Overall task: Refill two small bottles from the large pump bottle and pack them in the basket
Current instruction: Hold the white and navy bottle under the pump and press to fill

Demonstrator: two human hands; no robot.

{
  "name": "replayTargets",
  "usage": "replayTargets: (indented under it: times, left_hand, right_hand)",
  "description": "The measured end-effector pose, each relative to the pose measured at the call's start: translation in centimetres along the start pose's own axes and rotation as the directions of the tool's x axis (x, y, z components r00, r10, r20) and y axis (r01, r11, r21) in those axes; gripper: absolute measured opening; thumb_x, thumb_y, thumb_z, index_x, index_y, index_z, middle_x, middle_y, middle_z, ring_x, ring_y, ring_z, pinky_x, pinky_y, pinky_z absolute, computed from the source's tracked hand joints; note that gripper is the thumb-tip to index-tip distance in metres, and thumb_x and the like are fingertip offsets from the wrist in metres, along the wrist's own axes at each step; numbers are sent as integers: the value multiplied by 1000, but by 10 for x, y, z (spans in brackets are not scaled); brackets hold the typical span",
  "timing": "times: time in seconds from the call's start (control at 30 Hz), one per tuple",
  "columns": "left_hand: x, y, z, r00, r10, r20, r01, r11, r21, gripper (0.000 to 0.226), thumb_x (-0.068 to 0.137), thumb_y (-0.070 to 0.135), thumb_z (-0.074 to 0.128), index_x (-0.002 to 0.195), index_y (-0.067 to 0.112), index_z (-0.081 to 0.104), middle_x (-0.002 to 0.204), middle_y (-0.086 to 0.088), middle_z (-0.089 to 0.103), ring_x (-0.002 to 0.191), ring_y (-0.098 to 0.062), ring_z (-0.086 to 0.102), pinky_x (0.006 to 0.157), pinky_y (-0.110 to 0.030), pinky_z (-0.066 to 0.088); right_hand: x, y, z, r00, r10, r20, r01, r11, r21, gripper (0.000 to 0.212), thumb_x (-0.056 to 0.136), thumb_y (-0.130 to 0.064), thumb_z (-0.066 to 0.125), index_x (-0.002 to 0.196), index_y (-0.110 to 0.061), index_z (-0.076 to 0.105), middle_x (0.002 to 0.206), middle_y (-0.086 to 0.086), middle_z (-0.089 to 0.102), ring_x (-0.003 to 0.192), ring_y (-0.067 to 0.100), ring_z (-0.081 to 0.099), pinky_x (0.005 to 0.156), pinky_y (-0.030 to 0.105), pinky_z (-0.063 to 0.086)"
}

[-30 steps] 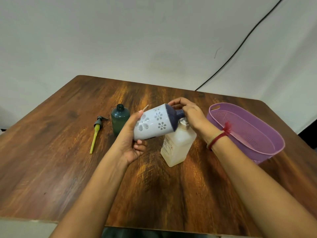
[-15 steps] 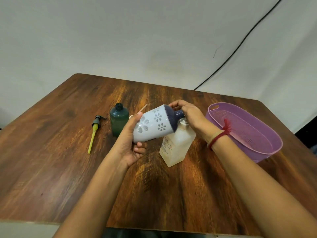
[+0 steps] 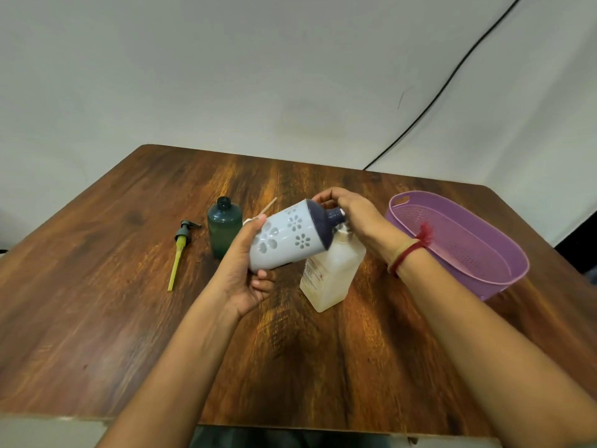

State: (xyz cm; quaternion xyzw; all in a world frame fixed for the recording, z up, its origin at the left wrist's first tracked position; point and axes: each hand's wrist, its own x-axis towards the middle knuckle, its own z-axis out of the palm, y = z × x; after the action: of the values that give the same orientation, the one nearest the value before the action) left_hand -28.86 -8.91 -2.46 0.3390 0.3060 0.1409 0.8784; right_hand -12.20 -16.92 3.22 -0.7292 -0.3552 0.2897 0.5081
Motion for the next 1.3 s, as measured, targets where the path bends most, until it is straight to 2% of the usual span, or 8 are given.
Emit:
replayTargets:
  times: [0.17,0.33,0.57,0.73,0.83,0.93,1.13,1.3]
  left_hand:
    - [-1,4,5,1000,31,7,-31,1000,6,36,77,53,64,84,17,61,72,-4,61,33,-3,36,30,-9,27]
    - [5,-3,1,1000,1,-14,-1,1000,-1,38,77,55,64,84,18,59,74,-4,58,33,-3,36,30,-9,27]
    - [3,1,0,999,12,37,-11,1000,-22,37,77,53,63,86,17,61,73,-5,61,33,-4,37,30,-9,28]
    - [4,-3,-2,1000,-6,4,6,1000,-19,37,78,54,63,87,17,61,71,-4,60,34,-4,37,30,-9,28]
    - [3,-2,-3,1000,-12,10,12,1000,-19,38,78,53,63,88,16,62,72,-5,60,34,-4,38,30,-9,29]
    - [2,1,-3,999,-4,37,5,1000,-29,38,78,53,64,88,16,62,73,-5,61,34,-4,38,30,-9,30]
    - [7,-7,-5,999,-25,42,29,997,-77,39,72,52,67,86,16,62,72,-7,61,32,-4,38,31,-8,29]
    - [4,-5,-1,999,-26,47,30,995,-91,38,72,52,65,84,16,61,69,-6,60,30,-4,37,30,-8,29]
  right_hand:
    - [0,-5,-6,1000,-3,25,3,1000,-8,30,96,-5,33,86,-14,60,96,2,58,86,14,55,65,19,48]
    - [-2,9,2,999,-21,-29,22,1000,12,29,94,-2,33,83,-11,58,85,0,56,74,8,51,50,5,44]
    - [0,-9,-6,999,23,41,-20,997,-74,29,95,-3,33,102,-5,61,93,1,58,80,10,54,55,12,48]
    - [0,6,3,1000,-1,-20,1,1000,7,28,93,1,33,88,-8,59,87,1,56,77,10,51,53,8,46]
    - [-2,0,2,1000,31,0,-31,999,-10,30,94,-1,33,83,-14,58,90,0,56,82,13,53,58,13,47]
    - [-4,-9,-5,997,57,47,-56,998,-7,28,96,-7,34,94,-9,61,100,5,59,87,16,56,64,20,47]
    - [-1,4,1,999,-38,3,38,999,-29,35,93,3,29,84,-16,58,98,2,57,89,13,51,65,17,44]
    - [-2,-3,-1,1000,11,25,-10,999,-37,29,94,-1,31,94,-9,59,95,1,57,85,10,52,58,10,46]
